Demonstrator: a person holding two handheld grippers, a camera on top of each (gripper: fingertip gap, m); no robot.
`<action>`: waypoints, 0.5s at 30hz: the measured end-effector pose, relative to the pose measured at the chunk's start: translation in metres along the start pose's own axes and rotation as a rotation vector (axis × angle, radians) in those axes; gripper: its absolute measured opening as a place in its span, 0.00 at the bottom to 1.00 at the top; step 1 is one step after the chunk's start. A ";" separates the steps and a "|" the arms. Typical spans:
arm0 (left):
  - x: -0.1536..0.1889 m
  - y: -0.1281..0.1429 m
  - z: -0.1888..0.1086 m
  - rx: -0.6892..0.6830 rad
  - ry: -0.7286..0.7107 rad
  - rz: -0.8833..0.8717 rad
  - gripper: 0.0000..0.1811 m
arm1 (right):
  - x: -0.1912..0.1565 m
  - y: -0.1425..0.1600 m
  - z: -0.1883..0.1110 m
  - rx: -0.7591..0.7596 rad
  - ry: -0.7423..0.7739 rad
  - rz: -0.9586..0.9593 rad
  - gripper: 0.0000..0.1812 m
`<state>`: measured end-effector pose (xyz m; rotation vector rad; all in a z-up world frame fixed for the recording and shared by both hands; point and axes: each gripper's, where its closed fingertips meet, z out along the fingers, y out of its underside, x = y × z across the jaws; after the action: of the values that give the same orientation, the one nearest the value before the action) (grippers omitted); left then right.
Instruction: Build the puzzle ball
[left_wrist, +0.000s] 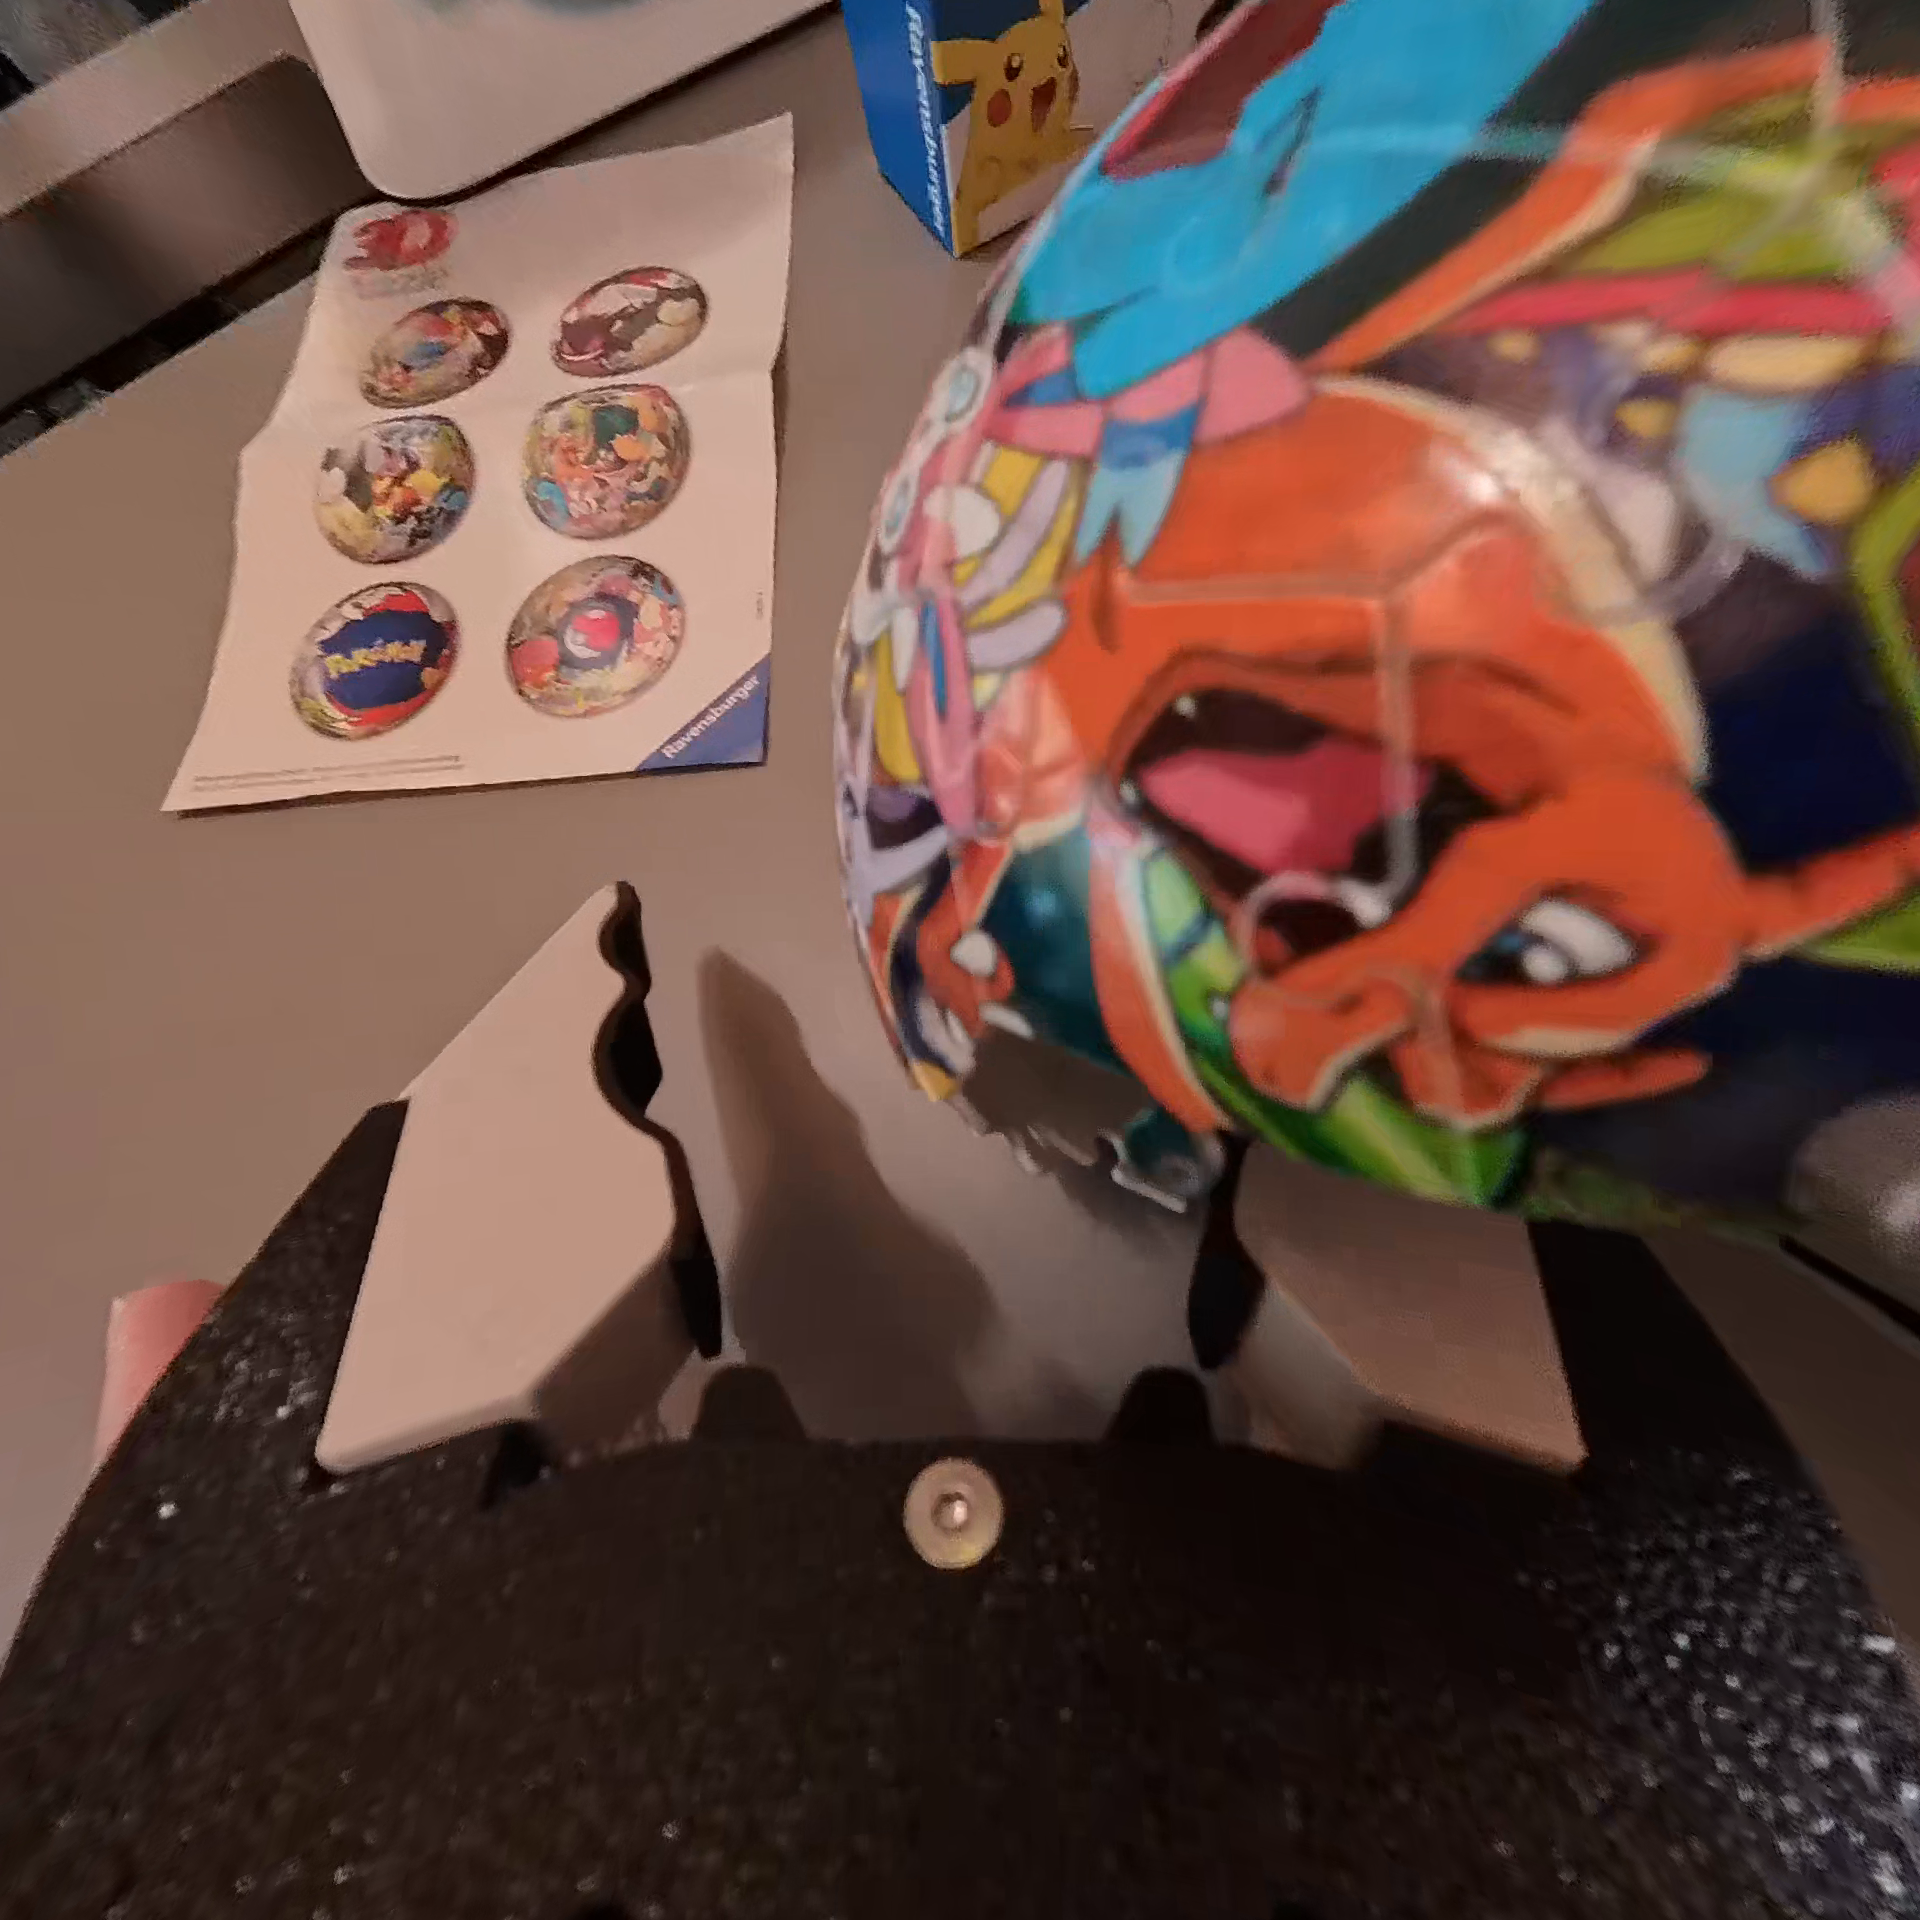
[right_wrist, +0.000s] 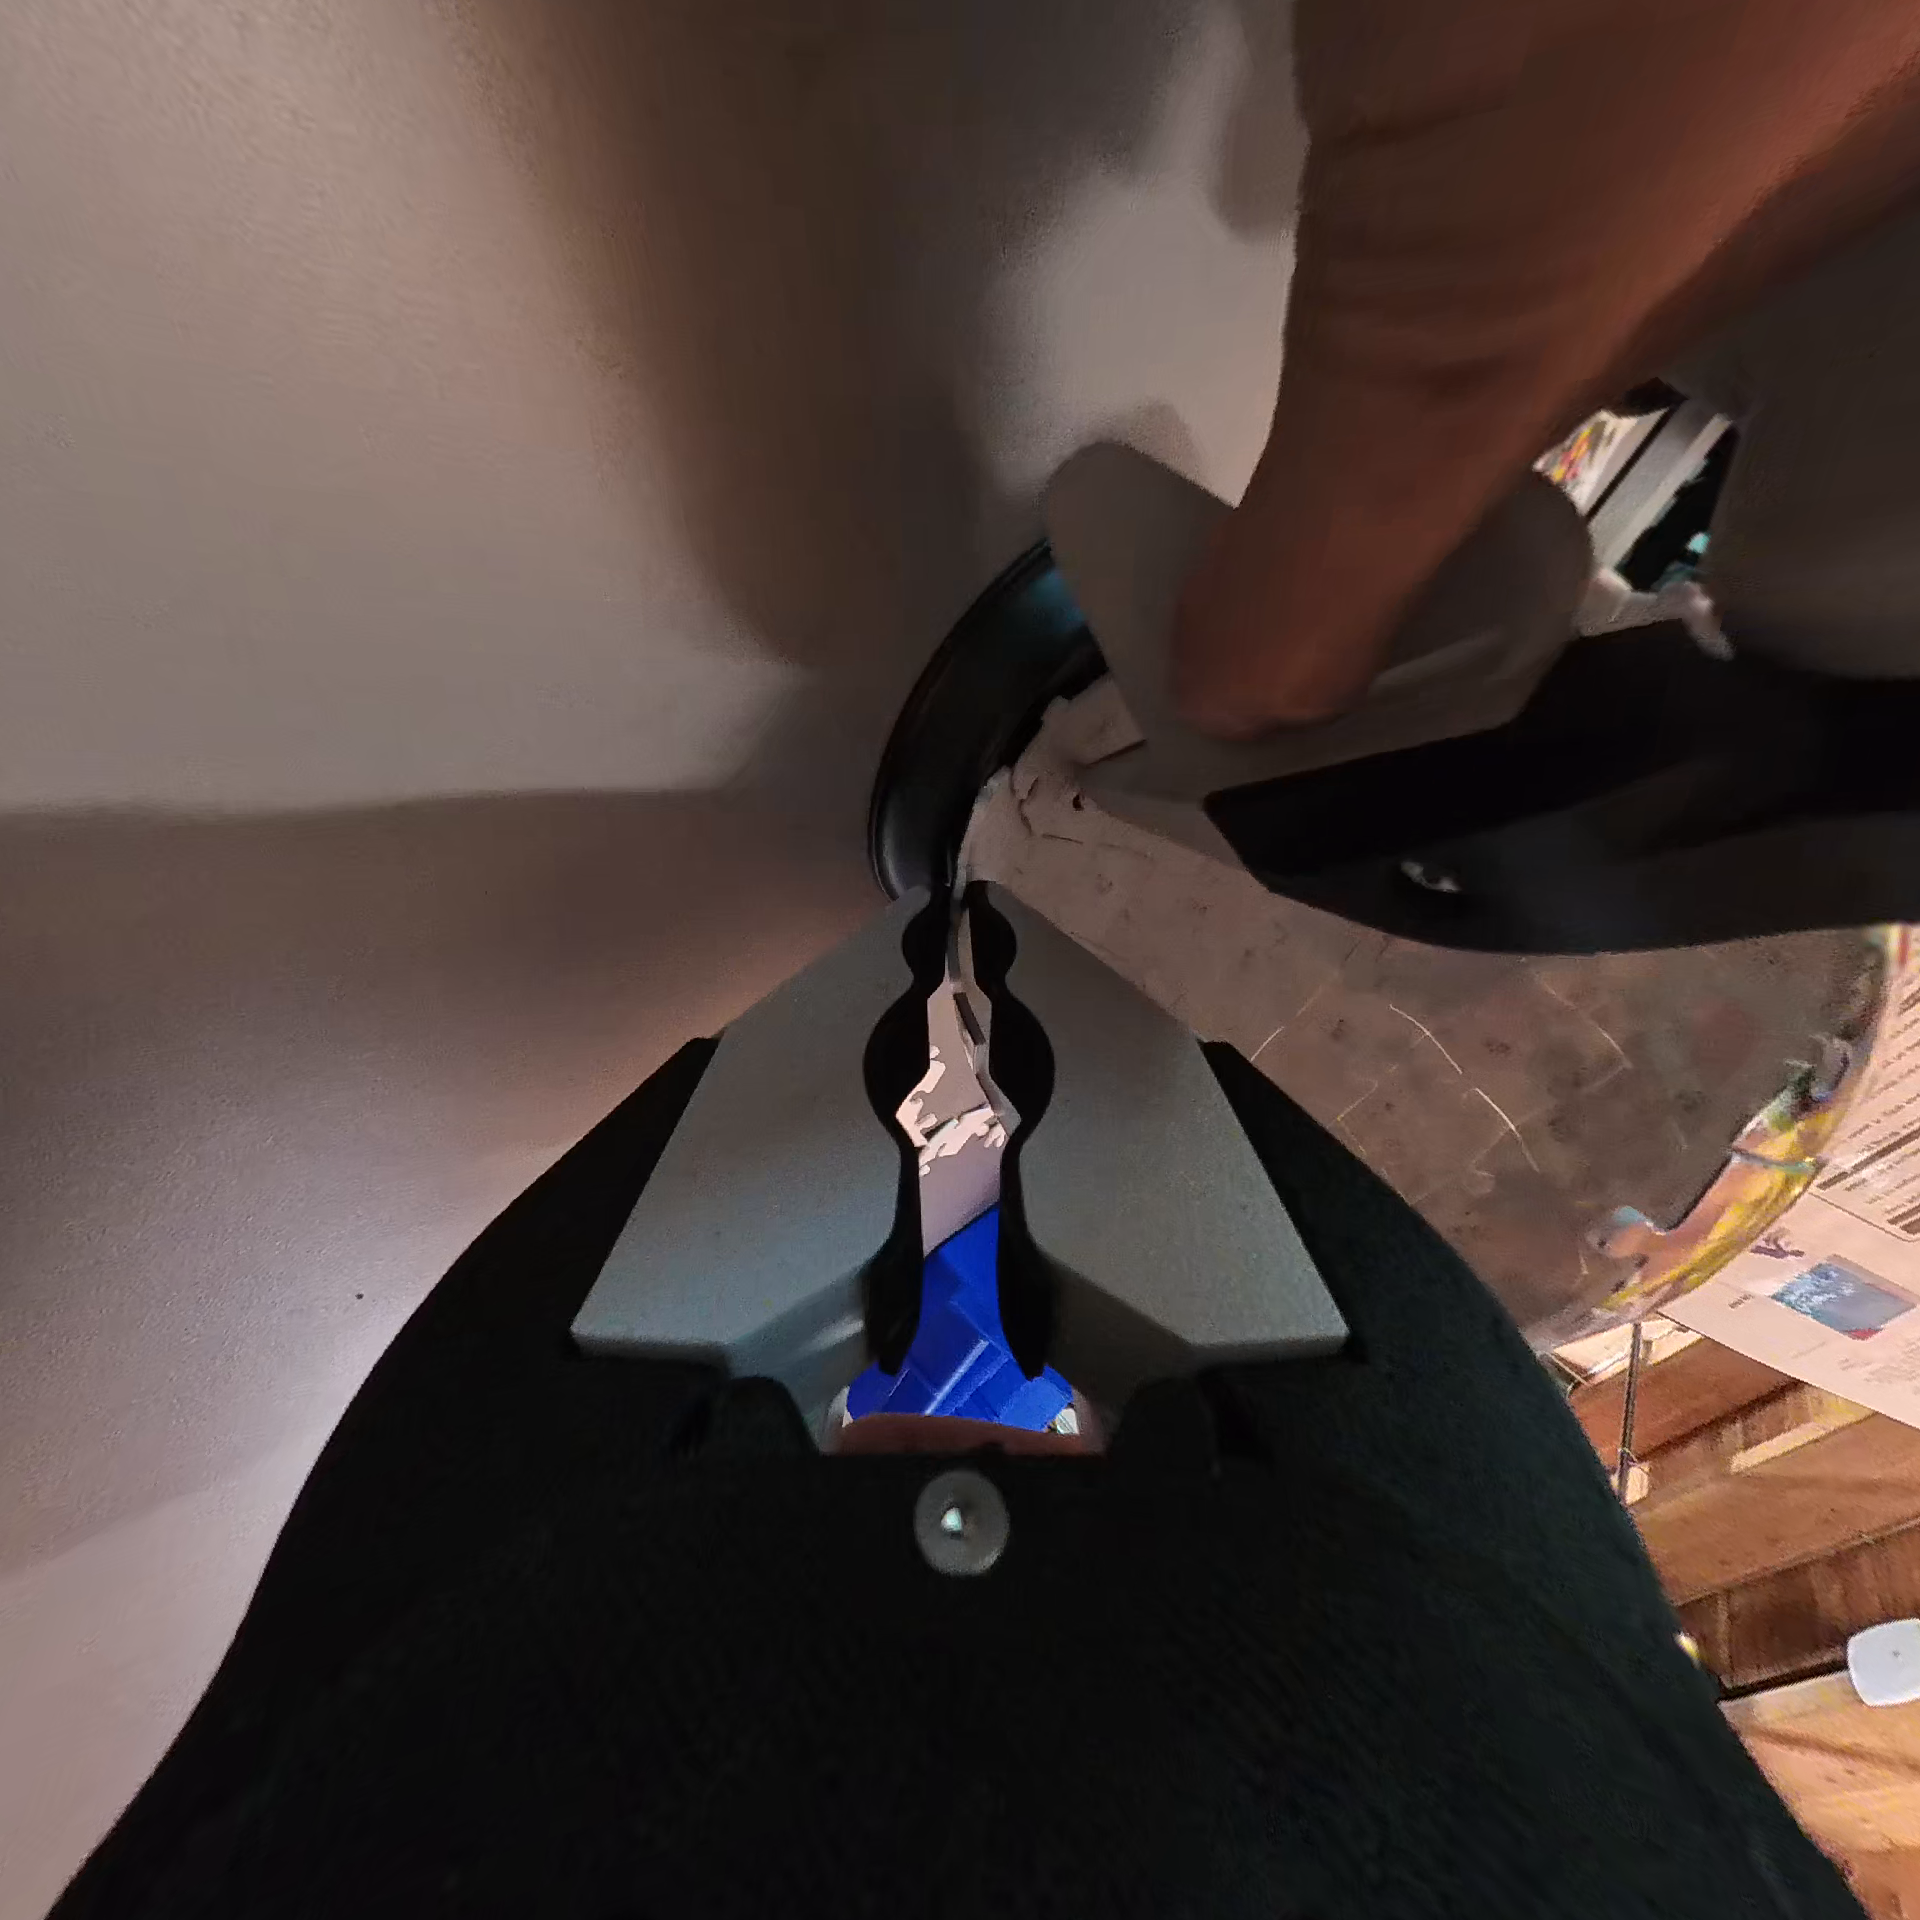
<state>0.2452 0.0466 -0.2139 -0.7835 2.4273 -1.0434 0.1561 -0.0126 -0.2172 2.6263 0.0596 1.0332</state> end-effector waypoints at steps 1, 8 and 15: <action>-0.002 -0.001 0.001 0.000 -0.012 -0.001 0.65 | 0.000 0.000 0.000 0.002 0.001 0.002 0.01; -0.003 -0.002 0.001 0.011 -0.025 -0.009 0.63 | 0.000 -0.001 -0.001 0.020 -0.014 0.015 0.01; 0.012 -0.001 0.005 -0.043 0.110 -0.007 0.49 | 0.000 -0.001 -0.001 0.027 -0.015 0.020 0.02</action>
<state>0.2389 0.0353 -0.2177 -0.7682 2.5486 -1.0657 0.1550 -0.0114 -0.2166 2.6643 0.0444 1.0260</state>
